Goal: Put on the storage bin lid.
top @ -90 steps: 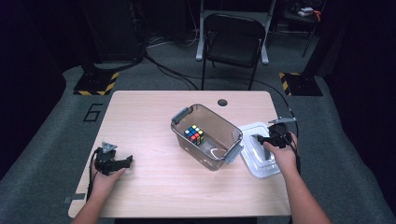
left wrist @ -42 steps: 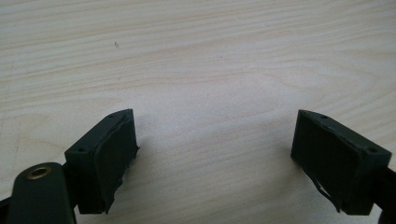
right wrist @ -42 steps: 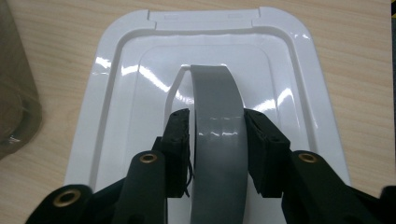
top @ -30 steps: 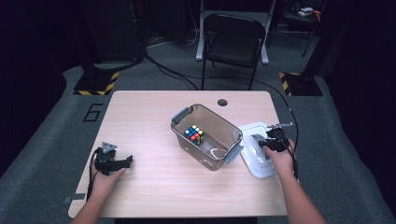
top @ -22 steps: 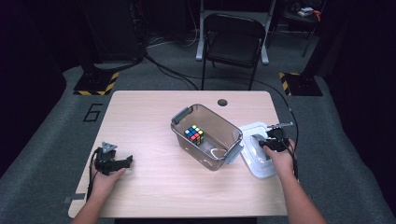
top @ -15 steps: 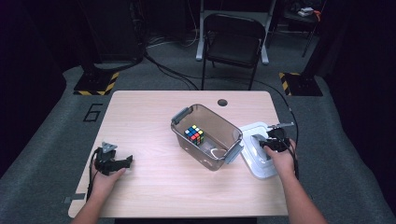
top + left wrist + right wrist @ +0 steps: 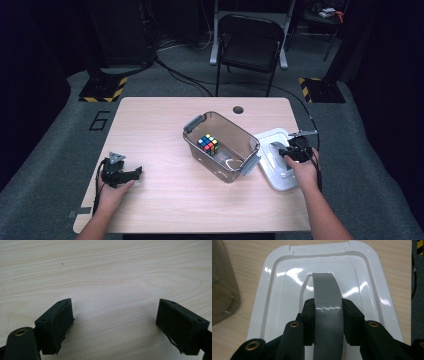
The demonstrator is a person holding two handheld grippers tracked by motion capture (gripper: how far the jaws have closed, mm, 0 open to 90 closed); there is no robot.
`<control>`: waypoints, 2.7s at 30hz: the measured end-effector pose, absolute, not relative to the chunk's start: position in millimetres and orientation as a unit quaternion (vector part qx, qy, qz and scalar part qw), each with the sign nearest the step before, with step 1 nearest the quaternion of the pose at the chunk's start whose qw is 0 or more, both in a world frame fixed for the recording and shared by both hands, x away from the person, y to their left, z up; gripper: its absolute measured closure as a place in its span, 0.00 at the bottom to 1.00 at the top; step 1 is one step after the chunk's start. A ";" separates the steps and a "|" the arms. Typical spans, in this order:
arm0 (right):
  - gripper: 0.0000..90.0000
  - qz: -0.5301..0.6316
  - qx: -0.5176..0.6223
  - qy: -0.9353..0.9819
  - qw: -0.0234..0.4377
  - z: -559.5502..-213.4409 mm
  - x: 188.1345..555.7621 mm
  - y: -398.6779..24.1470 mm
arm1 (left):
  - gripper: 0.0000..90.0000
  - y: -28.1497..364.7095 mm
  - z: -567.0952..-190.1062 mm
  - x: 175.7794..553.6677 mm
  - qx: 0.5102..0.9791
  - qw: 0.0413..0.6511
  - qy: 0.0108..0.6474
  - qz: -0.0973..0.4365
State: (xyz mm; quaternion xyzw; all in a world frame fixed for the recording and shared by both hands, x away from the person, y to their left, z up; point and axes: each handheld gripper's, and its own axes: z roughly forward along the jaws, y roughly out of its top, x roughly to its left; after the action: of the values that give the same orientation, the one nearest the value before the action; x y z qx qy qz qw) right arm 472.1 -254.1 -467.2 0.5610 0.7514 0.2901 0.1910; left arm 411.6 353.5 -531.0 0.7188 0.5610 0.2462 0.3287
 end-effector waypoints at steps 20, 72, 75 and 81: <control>0.74 0.315 0.543 0.750 0.211 -443.6 468.0 -257.4 | 0.16 353.5 -531.0 411.7 0.719 0.329 0.561 0.247; 0.74 0.351 0.484 0.763 0.245 -341.5 460.9 -243.8 | 0.16 353.5 -531.0 411.7 0.719 0.329 0.561 0.247; 0.74 0.351 0.476 0.769 0.242 -339.1 460.6 -238.2 | 0.16 353.5 -531.0 411.7 0.719 0.329 0.561 0.247; 0.74 0.354 0.465 0.777 0.234 -338.5 461.0 -225.7 | 0.16 353.5 -531.0 411.7 0.719 0.329 0.561 0.247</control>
State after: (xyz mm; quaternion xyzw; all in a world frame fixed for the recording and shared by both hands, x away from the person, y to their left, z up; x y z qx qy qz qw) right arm 461.0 -225.7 -338.5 0.4651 0.7769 0.3539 0.2344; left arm 411.7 353.5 -531.0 0.7187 0.5608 0.2466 0.3289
